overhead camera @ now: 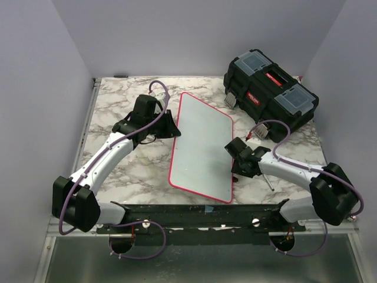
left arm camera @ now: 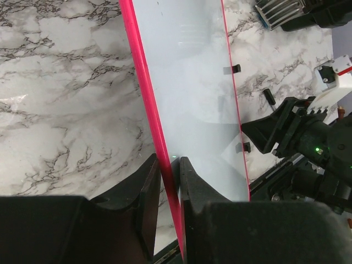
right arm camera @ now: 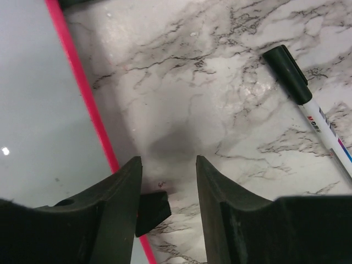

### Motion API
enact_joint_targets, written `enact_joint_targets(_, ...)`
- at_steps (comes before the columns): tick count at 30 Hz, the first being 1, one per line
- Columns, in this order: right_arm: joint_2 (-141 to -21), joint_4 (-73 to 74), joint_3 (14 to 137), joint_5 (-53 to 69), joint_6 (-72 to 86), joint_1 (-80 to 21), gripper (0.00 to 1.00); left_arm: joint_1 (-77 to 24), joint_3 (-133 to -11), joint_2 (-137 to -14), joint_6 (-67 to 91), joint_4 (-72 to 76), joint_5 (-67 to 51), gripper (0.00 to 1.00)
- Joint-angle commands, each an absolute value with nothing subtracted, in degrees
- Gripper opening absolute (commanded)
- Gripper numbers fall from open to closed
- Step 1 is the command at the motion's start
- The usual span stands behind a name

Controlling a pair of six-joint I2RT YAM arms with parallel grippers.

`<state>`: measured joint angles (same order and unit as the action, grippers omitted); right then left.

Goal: Write a sentence on the whiteboard
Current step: Move the whiteboard to the center of the board.

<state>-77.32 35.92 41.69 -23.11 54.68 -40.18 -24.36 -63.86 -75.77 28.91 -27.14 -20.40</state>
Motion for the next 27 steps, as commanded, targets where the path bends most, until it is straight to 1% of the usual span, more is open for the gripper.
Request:
enact_joint_targets(1, -79.9, 36.5, 40.5, -26.0, 55.5, -40.5, 0.44, -24.7, -65.6, -74.2, 26.5, -25.0, -20.6, 0.00)
enact_joint_targets(5, -81.7, 36.1, 42.0, -26.1, 54.4, -40.5, 0.34, -24.7, -66.0, -74.2, 26.1, -25.5, -20.1, 0.00)
enact_joint_targets(7, -82.4, 35.0, 42.3, -24.3, 53.6, -40.5, 0.26, -24.7, -66.5, -74.3, 25.9, -25.8, -19.9, 0.00)
enact_joint_targets(9, -83.0, 33.7, 42.7, -21.7, 52.5, -40.5, 0.23, -24.7, -67.0, -74.6, 25.4, -26.3, -19.5, 0.00)
enact_joint_targets(13, -82.7, 27.8, 42.0, -12.0, 50.2, -40.6, 0.22, -24.7, -70.6, -76.5, 22.3, -29.9, -16.8, 0.00)
enact_joint_targets(15, -83.4, 25.4, 42.0, -9.1, 50.2, -40.9, 0.22, -24.6, -72.9, -77.9, 20.8, -31.8, -15.2, 0.00)
enact_joint_targets(27, -94.2, 19.6, 49.0, -4.4, 53.4, -46.6, 0.21, -21.6, -81.4, -89.3, 14.4, -37.4, -18.7, 0.00)
